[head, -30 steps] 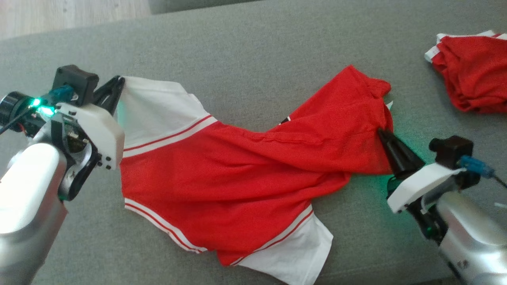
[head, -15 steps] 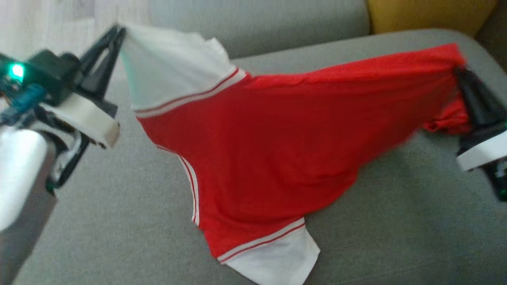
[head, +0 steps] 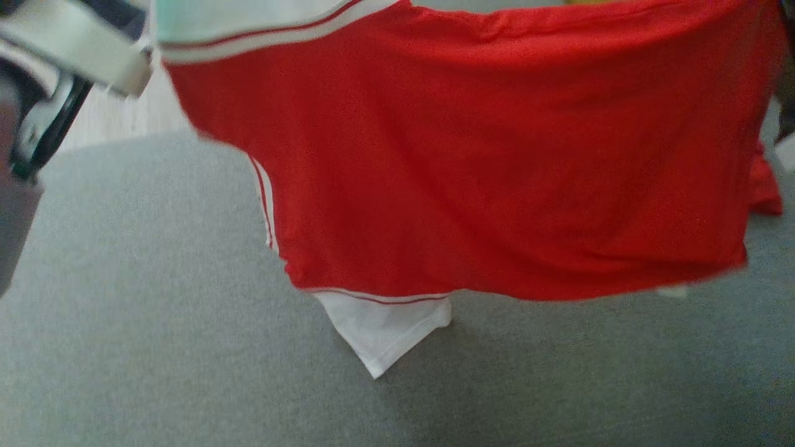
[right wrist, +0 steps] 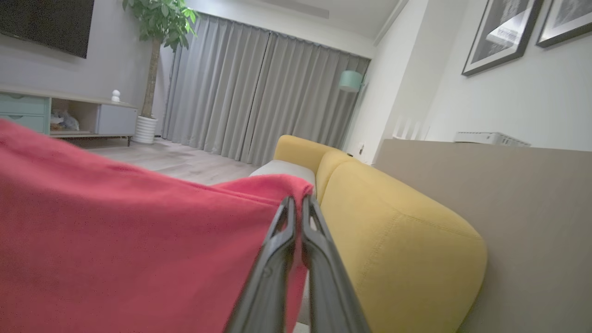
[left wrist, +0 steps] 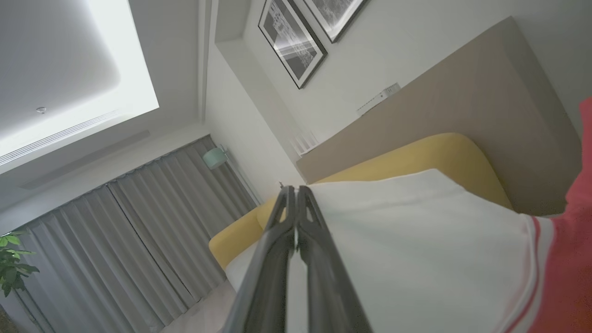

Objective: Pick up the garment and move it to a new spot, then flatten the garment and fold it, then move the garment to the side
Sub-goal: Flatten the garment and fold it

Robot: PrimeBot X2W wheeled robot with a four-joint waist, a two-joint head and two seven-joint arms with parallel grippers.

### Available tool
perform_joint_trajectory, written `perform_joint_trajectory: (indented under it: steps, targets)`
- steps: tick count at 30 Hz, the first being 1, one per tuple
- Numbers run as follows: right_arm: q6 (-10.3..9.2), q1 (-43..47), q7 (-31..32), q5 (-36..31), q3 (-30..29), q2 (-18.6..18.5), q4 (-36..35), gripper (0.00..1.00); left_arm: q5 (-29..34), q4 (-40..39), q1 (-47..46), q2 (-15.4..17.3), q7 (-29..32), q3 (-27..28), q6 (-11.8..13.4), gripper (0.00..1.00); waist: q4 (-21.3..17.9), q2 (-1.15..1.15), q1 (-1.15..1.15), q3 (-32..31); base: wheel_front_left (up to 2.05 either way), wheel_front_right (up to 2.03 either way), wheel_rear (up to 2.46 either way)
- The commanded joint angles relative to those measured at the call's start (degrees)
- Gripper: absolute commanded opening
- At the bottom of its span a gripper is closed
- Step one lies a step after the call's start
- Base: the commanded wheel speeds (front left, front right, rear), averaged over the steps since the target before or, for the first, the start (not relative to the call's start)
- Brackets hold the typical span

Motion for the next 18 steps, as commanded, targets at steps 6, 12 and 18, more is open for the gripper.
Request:
perform_joint_trajectory:
  steps: [6, 12, 18]
  targets:
    - [0.37, -18.13, -2.53, 1.63, 3.74, 1.94, 10.26, 0.0, 8.93, 13.96, -20.77, -4.8, -8.91, -1.66, -0.1, 0.0, 3.57, 0.0, 0.01, 13.32, 0.0, 0.0, 0.0]
    - [0.37, -24.86, -8.83, 0.97, 5.39, 3.22, 18.97, 0.0, 11.82, 23.13, -27.8, -9.26, -18.28, -2.03, 1.92, 0.0, 4.83, 0.0, 0.01, 16.62, 0.0, 0.0, 0.0]
    - [0.37, -18.44, -11.33, 2.91, 9.47, 2.99, 22.53, 0.0, 10.36, 22.31, -16.81, -6.29, -20.84, -3.81, 1.42, 0.0, 6.04, 0.0, 0.01, 15.73, 0.0, 0.0, 0.0]
